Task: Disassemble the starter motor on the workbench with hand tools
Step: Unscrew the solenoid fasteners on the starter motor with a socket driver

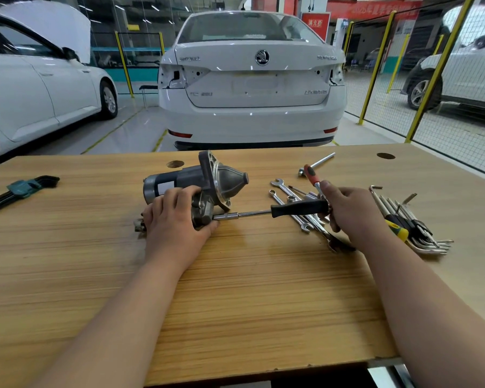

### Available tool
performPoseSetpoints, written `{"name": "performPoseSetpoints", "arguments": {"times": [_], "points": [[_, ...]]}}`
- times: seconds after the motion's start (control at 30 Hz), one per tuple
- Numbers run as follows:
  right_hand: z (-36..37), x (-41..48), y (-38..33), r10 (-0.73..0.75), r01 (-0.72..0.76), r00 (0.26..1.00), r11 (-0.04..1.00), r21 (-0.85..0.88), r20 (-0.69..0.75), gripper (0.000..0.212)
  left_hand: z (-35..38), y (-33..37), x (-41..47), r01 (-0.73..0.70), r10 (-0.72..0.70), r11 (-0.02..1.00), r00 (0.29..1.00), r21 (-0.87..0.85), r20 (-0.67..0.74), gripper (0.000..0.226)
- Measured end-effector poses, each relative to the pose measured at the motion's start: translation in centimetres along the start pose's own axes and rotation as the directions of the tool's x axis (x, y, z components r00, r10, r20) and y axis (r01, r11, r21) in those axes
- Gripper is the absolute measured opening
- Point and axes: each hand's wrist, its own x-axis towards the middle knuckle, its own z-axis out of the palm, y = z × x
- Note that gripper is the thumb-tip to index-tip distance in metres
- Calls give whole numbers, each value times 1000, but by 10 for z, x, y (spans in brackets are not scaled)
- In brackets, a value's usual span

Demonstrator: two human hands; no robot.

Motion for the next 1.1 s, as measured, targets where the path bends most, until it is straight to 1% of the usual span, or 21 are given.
{"name": "performPoseSetpoints", "arguments": {"times": [0.1,0.2,0.3,0.37,0.53,0.6,0.7,0.77,0.87,0.93,1.0,1.1], "points": [[1,0,1,-41,41,999,999,-21,-8,28,0,0,0,-1,1,1000,1000,1,-2,71],[1,-1,1,-96,97,995,992,84,-7,13,0,-1,0,-2,2,1000,1000,1,-7,71],[-2,0,2,-119,104,992,961,257,46,11,0,-1,0,-3,3,1000,1000,4,-8,71],[-3,2,4,-138,100,986,939,328,96,15,0,-1,0,0,0,1000,1000,4,-3,71],[-3,9,11,-193,131,971,921,366,139,23,1,-1,0,0,0,1000,1000,6,-12,70],[-2,11,12,-187,111,970,906,409,152,25,1,-1,0,-1,2,1000,1000,6,-14,70],[-5,13,13,-177,109,972,923,369,155,29,2,-2,0,-3,3,1000,1000,12,-13,70],[-7,12,13,-168,108,975,930,351,146,29,2,-2,0,-2,2,1000,1000,16,-14,69],[-7,8,9,-153,97,981,915,392,115,21,3,-3,0,-4,5,1000,1000,13,-22,68],[-7,4,4,-164,118,982,915,386,91,16,2,-3,0,-5,5,1000,1000,6,-21,69],[-7,1,0,-177,149,983,917,370,43,11,2,-2,0,-7,7,1000,1000,8,-15,70],[-9,1,-2,-148,160,987,916,367,-62,10,1,-2,0,-17,17,1000,1000,15,-9,71]]}}
